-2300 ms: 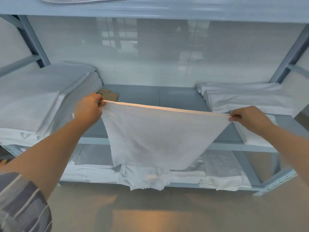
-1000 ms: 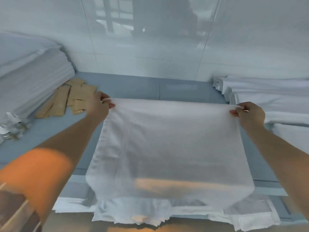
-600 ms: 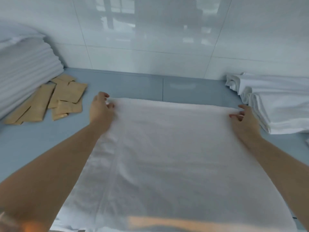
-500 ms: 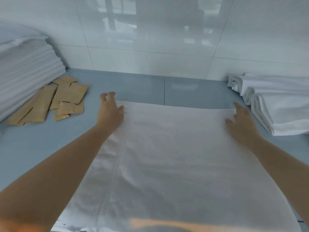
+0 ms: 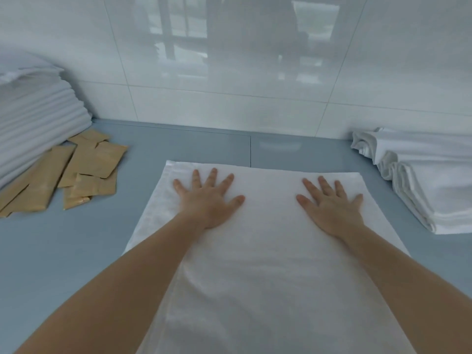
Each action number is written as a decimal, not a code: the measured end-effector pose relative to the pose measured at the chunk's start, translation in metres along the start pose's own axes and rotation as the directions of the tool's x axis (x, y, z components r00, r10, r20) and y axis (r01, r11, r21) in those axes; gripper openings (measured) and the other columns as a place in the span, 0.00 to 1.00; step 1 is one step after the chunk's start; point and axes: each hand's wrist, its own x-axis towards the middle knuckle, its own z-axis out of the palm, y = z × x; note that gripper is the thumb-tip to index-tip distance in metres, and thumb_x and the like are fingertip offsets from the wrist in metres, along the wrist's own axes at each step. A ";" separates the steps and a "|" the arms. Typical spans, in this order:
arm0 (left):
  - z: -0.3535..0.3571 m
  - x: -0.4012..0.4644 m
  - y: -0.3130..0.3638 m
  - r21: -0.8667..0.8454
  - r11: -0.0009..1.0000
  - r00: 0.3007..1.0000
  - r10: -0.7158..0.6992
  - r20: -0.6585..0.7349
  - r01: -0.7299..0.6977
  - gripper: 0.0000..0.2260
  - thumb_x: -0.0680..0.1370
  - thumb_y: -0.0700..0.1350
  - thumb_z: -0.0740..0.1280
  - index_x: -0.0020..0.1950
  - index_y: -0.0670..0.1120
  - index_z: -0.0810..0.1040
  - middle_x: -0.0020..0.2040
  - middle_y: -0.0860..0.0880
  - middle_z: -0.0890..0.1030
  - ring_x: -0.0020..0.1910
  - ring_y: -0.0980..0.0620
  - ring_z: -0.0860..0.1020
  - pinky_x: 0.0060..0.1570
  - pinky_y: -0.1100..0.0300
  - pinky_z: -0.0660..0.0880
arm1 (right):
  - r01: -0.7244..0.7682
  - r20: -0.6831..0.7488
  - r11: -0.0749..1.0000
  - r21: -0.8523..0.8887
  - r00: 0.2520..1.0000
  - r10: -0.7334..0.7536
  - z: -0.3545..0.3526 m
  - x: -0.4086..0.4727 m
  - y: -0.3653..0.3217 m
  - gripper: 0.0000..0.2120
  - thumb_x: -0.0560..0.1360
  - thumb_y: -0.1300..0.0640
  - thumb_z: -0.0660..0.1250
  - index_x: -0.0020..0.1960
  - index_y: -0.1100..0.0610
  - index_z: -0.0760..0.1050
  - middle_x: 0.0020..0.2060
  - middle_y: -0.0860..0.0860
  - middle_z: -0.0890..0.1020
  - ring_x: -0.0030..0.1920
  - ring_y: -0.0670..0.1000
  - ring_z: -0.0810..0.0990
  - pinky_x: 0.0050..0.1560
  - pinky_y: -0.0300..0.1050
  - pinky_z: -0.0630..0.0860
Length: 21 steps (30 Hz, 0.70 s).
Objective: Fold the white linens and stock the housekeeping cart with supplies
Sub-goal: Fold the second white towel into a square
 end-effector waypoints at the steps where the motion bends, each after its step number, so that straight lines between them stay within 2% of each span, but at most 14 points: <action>1: -0.001 0.011 0.000 0.000 1.000 1.000 -0.009 0.003 0.009 0.34 0.68 0.76 0.37 0.74 0.68 0.40 0.78 0.57 0.42 0.77 0.43 0.41 0.64 0.26 0.41 | 0.008 0.001 1.000 0.001 1.000 -0.008 -0.001 0.011 -0.001 0.31 0.72 0.26 0.36 0.73 0.31 0.40 0.77 0.41 0.43 0.77 0.52 0.41 0.70 0.71 0.40; 5: -0.005 0.051 0.002 -0.004 0.999 0.999 -0.033 -0.002 0.033 0.33 0.70 0.76 0.39 0.74 0.68 0.41 0.78 0.57 0.42 0.77 0.42 0.42 0.63 0.26 0.41 | 0.003 -0.002 1.000 -0.013 1.000 -0.003 -0.010 0.053 -0.006 0.29 0.74 0.28 0.38 0.74 0.32 0.42 0.78 0.41 0.44 0.78 0.53 0.43 0.70 0.71 0.41; 8: -0.007 0.070 0.005 -0.005 0.999 0.999 -0.049 -0.010 0.049 0.34 0.69 0.76 0.39 0.74 0.68 0.42 0.79 0.57 0.43 0.77 0.41 0.42 0.63 0.26 0.40 | -0.010 -0.062 0.998 -0.055 0.998 0.007 -0.016 0.071 -0.026 0.27 0.77 0.33 0.38 0.75 0.35 0.43 0.78 0.43 0.46 0.78 0.55 0.44 0.69 0.74 0.41; 11: -0.006 0.077 0.005 -0.006 0.999 0.999 -0.044 -0.016 0.044 0.35 0.69 0.76 0.39 0.74 0.68 0.41 0.79 0.57 0.43 0.77 0.41 0.42 0.63 0.25 0.40 | 0.206 -0.071 0.978 -0.044 0.975 -0.208 -0.006 0.069 -0.076 0.26 0.78 0.34 0.39 0.75 0.35 0.44 0.78 0.41 0.45 0.77 0.52 0.41 0.70 0.72 0.38; 13: -0.006 0.082 0.001 -0.008 0.999 0.999 -0.037 -0.027 0.037 0.34 0.69 0.76 0.39 0.74 0.68 0.41 0.79 0.57 0.43 0.77 0.42 0.42 0.63 0.26 0.41 | 0.269 -0.035 0.963 -0.028 0.962 -0.270 -0.001 0.069 -0.092 0.27 0.77 0.32 0.40 0.75 0.34 0.44 0.77 0.41 0.44 0.77 0.49 0.41 0.71 0.69 0.38; 15: -0.006 0.085 -0.003 -0.005 1.000 1.000 -0.020 -0.021 0.020 0.34 0.68 0.77 0.39 0.73 0.69 0.41 0.78 0.58 0.43 0.77 0.43 0.42 0.64 0.26 0.42 | 0.209 -0.026 0.978 -0.010 0.977 -0.209 -0.005 0.077 -0.073 0.29 0.76 0.31 0.40 0.76 0.35 0.44 0.77 0.41 0.44 0.77 0.49 0.42 0.73 0.65 0.39; 19: -0.007 0.091 -0.014 -0.010 0.999 0.999 0.050 0.011 -0.050 0.33 0.68 0.77 0.39 0.72 0.71 0.41 0.78 0.60 0.42 0.77 0.46 0.42 0.66 0.28 0.41 | -0.004 -0.012 1.000 -0.024 1.000 0.003 -0.016 0.088 0.015 0.31 0.75 0.29 0.39 0.76 0.36 0.43 0.78 0.44 0.44 0.78 0.49 0.44 0.75 0.60 0.42; 21: -0.009 0.094 -0.027 -0.026 0.994 0.994 0.109 0.019 -0.108 0.31 0.70 0.76 0.40 0.73 0.71 0.41 0.78 0.61 0.42 0.77 0.49 0.42 0.68 0.32 0.40 | -0.050 0.006 0.999 -0.019 0.999 0.050 -0.017 0.086 0.043 0.32 0.74 0.29 0.39 0.76 0.37 0.43 0.78 0.45 0.44 0.78 0.49 0.44 0.75 0.59 0.44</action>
